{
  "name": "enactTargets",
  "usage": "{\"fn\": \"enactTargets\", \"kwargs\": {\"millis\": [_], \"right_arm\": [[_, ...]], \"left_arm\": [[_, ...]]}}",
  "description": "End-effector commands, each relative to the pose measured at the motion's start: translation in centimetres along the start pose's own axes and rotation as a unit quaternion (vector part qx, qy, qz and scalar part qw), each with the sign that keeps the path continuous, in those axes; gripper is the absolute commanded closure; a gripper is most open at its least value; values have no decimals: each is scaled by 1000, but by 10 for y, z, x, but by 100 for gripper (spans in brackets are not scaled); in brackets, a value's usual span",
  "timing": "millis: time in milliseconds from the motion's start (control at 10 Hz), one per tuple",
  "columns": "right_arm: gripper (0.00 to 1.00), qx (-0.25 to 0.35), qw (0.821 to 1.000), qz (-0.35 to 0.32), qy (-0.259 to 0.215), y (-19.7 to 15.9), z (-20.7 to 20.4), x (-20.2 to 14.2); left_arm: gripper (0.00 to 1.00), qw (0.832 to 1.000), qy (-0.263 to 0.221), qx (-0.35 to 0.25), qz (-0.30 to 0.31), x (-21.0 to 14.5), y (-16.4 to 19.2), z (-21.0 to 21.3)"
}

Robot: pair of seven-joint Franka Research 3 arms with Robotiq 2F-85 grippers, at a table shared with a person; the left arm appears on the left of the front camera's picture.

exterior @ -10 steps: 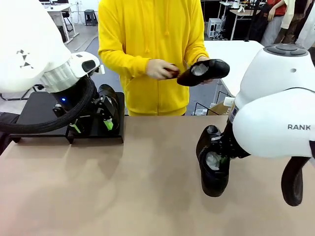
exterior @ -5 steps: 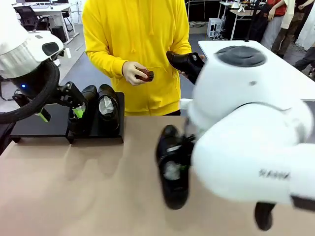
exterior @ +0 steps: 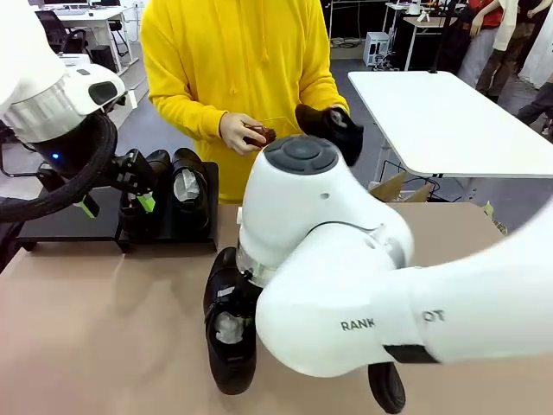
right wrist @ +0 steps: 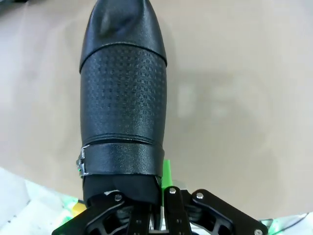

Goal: Organize the shoes by placing them on the stand.
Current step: Pick up one Shoe and place it in the middle of the table.

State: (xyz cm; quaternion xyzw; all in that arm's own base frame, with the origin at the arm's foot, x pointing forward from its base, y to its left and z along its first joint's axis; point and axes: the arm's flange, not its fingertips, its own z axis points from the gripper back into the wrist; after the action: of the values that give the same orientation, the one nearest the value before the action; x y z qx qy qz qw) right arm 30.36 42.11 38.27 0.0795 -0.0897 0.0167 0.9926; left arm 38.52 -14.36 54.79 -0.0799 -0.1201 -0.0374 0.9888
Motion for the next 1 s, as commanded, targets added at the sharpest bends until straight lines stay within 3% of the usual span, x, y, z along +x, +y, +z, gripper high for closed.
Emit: {"fn": "enactTargets", "kwargs": {"millis": [0,200,700,800,900], "right_arm": [[100,5,999,-44,-3,36,-31,21],[100,10,999,-45,15,51,-44,16],[13,12,998,-61,27,49,-40,9],[0,20,997,-69,36,43,-29,4],[0,19,996,-77,41,37,-18,-3]], "left_arm": [[0,1000,-5,0,3,2,1,3],[0,1000,-5,0,3,2,1,3],[0,1000,-5,0,3,2,1,3],[0,1000,-5,0,3,2,1,3],[0,1000,-5,0,3,2,1,3]]}}
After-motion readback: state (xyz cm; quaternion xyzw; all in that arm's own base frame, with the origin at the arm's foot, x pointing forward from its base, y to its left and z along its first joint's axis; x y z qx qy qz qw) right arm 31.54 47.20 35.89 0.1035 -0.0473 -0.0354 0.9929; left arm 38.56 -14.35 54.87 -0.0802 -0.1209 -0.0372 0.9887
